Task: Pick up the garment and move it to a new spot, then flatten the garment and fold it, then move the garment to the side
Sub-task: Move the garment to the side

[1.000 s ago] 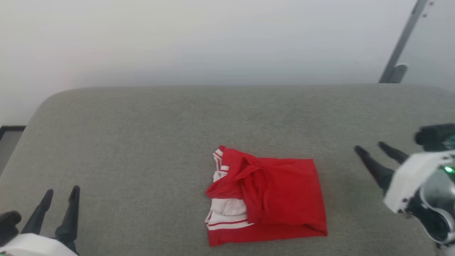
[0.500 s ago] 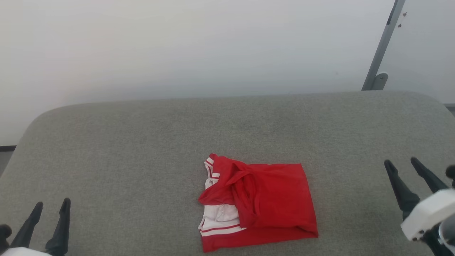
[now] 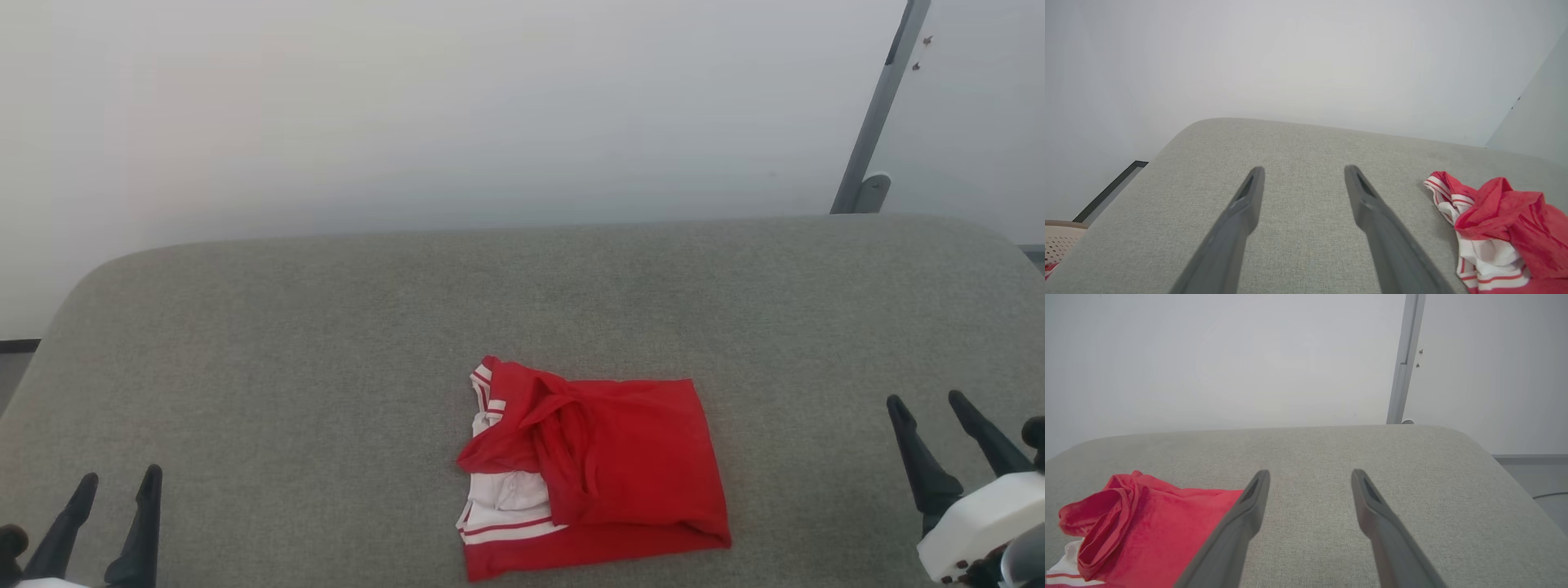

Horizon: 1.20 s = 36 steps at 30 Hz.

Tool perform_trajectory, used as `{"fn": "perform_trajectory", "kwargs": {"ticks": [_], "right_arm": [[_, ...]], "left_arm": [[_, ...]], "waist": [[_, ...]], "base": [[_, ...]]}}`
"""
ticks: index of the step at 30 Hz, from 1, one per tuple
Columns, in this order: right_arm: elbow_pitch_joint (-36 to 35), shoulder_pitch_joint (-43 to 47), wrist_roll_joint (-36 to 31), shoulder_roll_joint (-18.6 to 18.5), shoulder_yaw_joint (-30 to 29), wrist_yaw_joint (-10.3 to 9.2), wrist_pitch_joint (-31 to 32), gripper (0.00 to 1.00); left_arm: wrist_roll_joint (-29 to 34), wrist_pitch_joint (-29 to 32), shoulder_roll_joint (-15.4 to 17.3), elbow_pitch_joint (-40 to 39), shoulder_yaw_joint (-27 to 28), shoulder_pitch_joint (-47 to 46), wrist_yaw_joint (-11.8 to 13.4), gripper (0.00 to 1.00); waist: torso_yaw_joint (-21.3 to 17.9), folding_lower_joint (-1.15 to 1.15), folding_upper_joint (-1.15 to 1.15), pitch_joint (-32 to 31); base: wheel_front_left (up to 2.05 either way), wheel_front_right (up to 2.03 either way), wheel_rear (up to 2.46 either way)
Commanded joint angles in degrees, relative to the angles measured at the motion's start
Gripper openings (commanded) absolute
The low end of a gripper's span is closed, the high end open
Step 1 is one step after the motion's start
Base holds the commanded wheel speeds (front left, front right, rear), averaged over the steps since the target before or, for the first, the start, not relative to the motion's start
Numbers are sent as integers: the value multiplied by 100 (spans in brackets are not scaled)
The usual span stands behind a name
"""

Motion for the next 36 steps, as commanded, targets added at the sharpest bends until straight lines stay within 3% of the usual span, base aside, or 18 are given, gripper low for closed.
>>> {"fn": "perform_trajectory", "kwargs": {"ticks": [1, 22, 36], "right_arm": [[12, 40, -21, 14, 18, 0, -32, 100], [-55, -73, 168, 112, 181, 0, 223, 100], [536, -693, 859, -158, 677, 0, 2176, 100]], "left_arm": [[41, -14, 14, -28, 1, 20, 23, 100], [35, 53, 42, -96, -76, -76, 39, 100], [68, 160, -36, -74, -276, -336, -33, 100]], "waist": [[2, 0, 0, -2], [131, 0, 0, 36], [812, 0, 0, 311]], "base": [[0, 0, 0], [0, 0, 0], [0, 0, 0]]}}
